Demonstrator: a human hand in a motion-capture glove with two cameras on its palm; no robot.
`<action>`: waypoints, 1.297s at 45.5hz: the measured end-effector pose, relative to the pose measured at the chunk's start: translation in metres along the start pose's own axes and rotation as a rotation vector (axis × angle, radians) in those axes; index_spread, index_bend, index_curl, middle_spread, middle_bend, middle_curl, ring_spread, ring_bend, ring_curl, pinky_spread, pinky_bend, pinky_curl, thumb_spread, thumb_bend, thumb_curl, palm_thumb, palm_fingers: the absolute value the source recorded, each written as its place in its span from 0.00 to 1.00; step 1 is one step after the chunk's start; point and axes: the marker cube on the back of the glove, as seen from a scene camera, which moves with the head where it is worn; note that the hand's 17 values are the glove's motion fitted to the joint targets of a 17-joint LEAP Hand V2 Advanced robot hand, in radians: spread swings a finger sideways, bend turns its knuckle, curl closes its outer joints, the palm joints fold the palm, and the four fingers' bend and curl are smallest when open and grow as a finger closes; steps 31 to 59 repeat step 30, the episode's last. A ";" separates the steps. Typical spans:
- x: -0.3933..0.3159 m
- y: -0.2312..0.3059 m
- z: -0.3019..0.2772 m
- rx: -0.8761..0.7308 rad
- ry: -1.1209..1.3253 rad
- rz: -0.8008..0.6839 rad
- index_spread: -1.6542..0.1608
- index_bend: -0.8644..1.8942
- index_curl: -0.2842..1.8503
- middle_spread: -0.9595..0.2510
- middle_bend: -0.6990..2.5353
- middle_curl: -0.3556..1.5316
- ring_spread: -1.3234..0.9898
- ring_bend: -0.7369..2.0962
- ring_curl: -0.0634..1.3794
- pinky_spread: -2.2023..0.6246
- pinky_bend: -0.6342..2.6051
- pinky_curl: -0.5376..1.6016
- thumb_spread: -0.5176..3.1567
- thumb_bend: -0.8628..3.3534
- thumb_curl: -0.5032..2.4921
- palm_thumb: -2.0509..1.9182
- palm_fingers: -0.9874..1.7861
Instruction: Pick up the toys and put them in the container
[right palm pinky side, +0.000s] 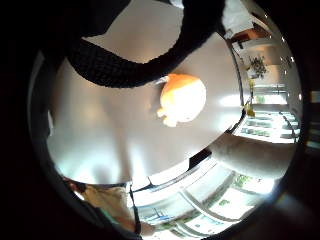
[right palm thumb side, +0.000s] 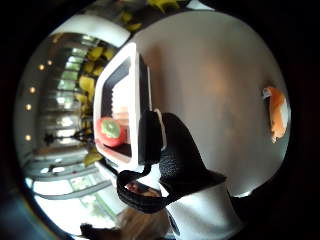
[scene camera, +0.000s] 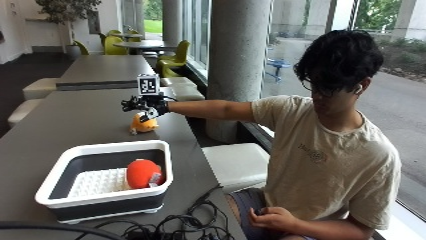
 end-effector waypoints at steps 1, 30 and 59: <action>-0.002 0.000 0.001 0.003 -0.041 -0.031 0.76 0.37 0.26 0.75 0.25 0.27 0.56 0.31 0.20 0.77 0.47 0.43 0.48 0.19 0.23 0.50 0.27; 0.022 0.005 0.003 0.001 0.016 0.056 0.75 0.37 0.28 0.74 0.24 0.27 0.56 0.31 0.19 0.77 0.47 0.43 0.49 0.19 0.23 0.50 0.27; 0.022 0.005 0.003 0.001 0.016 0.056 0.75 0.37 0.28 0.74 0.24 0.27 0.56 0.31 0.19 0.77 0.47 0.43 0.49 0.19 0.23 0.50 0.27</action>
